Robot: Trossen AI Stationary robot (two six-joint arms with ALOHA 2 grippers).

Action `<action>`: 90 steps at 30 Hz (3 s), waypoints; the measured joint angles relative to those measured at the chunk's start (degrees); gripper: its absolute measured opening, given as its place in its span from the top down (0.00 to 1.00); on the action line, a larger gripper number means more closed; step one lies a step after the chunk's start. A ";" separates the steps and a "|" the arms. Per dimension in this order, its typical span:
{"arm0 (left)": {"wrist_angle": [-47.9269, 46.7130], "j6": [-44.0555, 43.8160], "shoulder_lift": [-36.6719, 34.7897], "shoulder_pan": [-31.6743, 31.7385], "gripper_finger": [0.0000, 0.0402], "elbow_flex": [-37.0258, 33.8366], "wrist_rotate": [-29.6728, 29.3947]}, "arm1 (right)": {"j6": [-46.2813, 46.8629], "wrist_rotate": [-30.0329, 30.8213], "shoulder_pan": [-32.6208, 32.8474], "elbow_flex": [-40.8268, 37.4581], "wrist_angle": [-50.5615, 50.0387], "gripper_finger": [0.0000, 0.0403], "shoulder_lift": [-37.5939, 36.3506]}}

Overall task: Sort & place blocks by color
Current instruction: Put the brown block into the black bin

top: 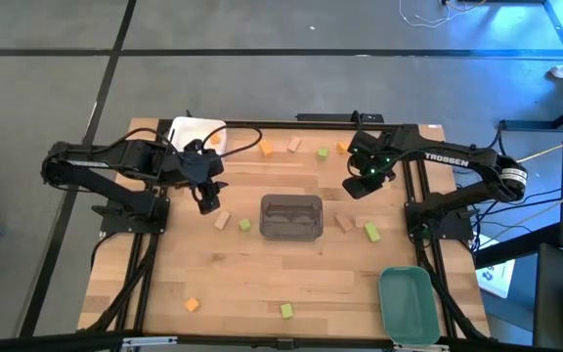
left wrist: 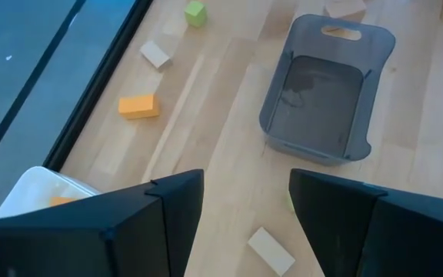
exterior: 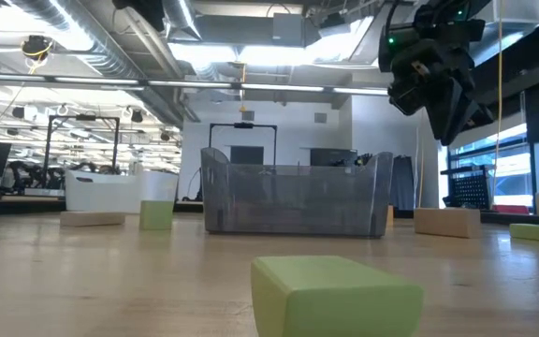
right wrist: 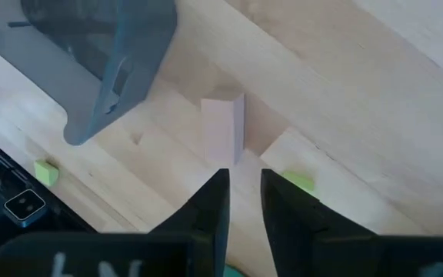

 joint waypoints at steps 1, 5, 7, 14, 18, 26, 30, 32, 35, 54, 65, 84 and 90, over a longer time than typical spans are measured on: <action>-0.01 0.00 -0.01 0.00 0.54 0.00 0.44 | 0.85 -0.02 0.00 0.00 -0.43 0.80 0.02; -0.02 0.02 0.00 0.00 0.54 0.00 2.33 | 0.55 0.00 0.59 0.02 -2.57 0.76 0.80; 0.00 0.04 0.00 0.00 0.54 0.00 3.01 | -0.55 -0.04 1.21 0.02 -2.38 0.73 1.13; -0.14 0.09 0.00 0.00 0.53 0.00 3.12 | -0.19 0.38 4.48 0.02 -1.40 0.65 3.05; -0.82 0.09 0.00 0.00 0.53 0.00 3.64 | 6.20 0.03 7.96 0.02 1.37 0.64 4.79; -0.83 0.09 0.00 0.00 0.54 0.00 3.73 | 8.69 2.55 14.13 0.07 8.60 0.64 10.08; -0.83 0.09 0.00 0.00 0.54 0.00 3.73 | 8.36 7.04 16.01 0.07 9.39 0.64 13.04; -0.83 0.09 0.00 0.00 0.54 0.00 3.73 | 8.89 7.86 16.46 0.07 9.73 0.64 14.31; -0.83 0.08 0.00 0.00 0.54 0.00 3.73 | 10.78 7.87 16.72 0.07 10.70 0.64 15.99; -0.83 0.02 0.00 0.00 0.54 0.00 3.73 | 11.30 7.37 16.83 0.19 13.24 0.63 21.39; -0.83 -0.02 0.00 0.00 0.54 0.00 3.73 | 8.18 7.17 17.94 0.20 14.56 0.63 22.09; -0.83 -0.05 0.00 0.01 0.54 0.00 3.73 | 6.98 0.61 17.94 -0.07 15.19 0.64 22.40; -0.82 -0.24 0.00 0.02 0.54 0.00 3.73 | 7.03 2.59 18.00 -0.03 15.21 0.64 22.27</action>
